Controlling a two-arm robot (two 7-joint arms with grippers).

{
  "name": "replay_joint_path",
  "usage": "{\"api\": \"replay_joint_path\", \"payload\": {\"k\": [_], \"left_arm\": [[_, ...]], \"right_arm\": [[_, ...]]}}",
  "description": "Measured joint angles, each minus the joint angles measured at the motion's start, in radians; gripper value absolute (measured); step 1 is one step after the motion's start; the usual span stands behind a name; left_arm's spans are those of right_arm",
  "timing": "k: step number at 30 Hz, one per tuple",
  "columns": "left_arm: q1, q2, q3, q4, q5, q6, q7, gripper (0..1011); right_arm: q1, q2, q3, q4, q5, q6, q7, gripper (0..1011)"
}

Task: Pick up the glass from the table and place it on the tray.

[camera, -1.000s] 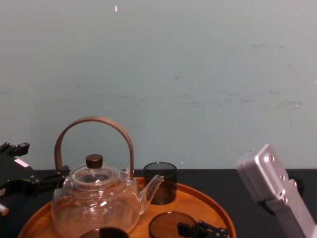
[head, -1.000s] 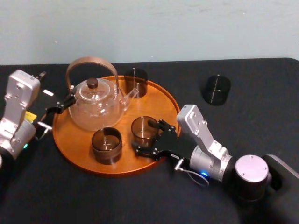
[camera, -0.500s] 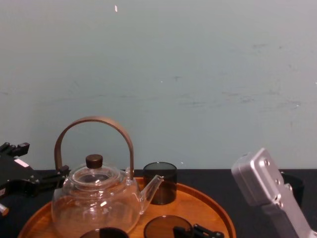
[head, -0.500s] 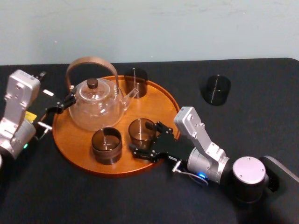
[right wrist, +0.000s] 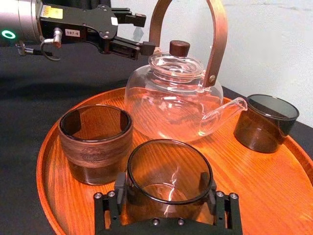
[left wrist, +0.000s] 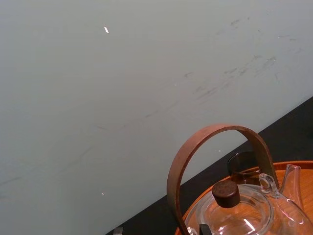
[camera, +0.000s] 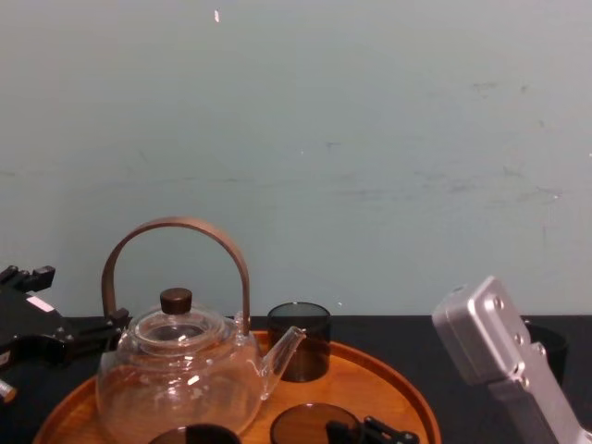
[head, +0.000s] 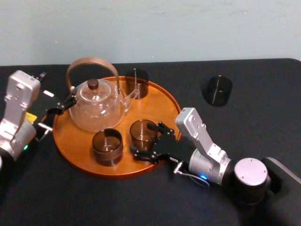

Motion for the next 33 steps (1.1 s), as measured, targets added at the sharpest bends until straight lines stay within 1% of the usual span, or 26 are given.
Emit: {"api": "replay_joint_path", "payload": {"k": [2,7,11,18,26,33], "left_arm": [[0.0,0.0,0.0,0.0,0.0,0.0,0.0,1009],[0.0,0.0,0.0,0.0,0.0,0.0,0.0,1009],[0.0,0.0,0.0,0.0,0.0,0.0,0.0,1009],[0.0,0.0,0.0,0.0,0.0,0.0,0.0,1010],[0.0,0.0,0.0,0.0,0.0,0.0,0.0,1010],[0.0,0.0,0.0,0.0,0.0,0.0,0.0,1009]], "right_arm": [[0.0,0.0,0.0,0.0,0.0,0.0,0.0,1002],[-0.003,0.003,0.002,-0.005,0.003,0.001,0.002,1002],[-0.012,0.012,0.006,-0.021,0.015,0.009,0.009,1002],[-0.025,0.026,0.007,-0.049,0.019,0.024,0.011,1002],[-0.058,0.053,0.017,-0.094,0.03,0.045,0.001,1002],[-0.102,0.082,0.038,-0.141,0.04,0.051,-0.017,1002]]}}
